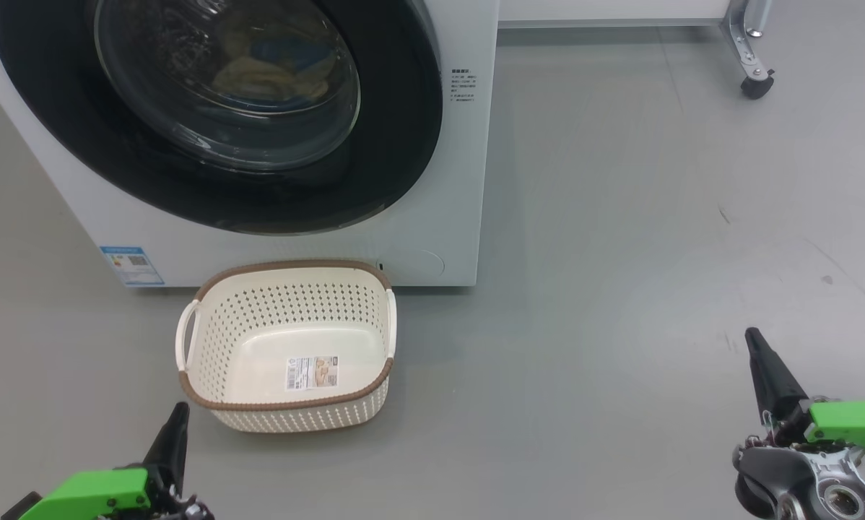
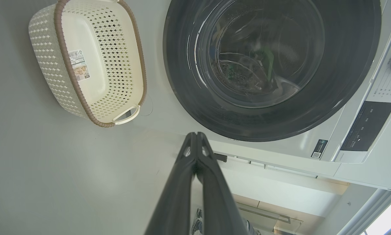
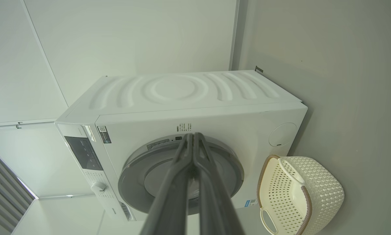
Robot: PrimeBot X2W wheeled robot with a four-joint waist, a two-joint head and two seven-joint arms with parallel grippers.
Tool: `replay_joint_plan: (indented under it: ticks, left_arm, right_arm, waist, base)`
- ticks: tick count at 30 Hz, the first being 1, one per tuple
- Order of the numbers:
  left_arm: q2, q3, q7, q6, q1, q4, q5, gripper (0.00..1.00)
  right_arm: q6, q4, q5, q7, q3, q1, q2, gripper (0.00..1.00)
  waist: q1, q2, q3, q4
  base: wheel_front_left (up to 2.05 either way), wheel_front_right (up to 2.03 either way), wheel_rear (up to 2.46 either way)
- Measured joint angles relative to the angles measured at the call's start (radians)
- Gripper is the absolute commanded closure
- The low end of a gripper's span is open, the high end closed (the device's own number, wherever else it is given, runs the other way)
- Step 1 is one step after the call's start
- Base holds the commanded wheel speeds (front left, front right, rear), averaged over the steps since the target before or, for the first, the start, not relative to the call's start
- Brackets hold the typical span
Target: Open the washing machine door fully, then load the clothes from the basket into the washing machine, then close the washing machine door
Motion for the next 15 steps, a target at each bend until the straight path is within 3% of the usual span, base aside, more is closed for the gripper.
replay_joint_plan:
  ticks: [15]
  left_arm:
    - [0.000,0.000,0.000,0.000,0.000,0.000,0.000,1.00]
  right_arm:
    - [0.000,0.000,-0.002,0.003,-0.005,0.000,0.000,1.00]
  waist:
    - [0.0000,0.0000,0.000,0.000]
  base:
    - [0.00,0.00,0.00]
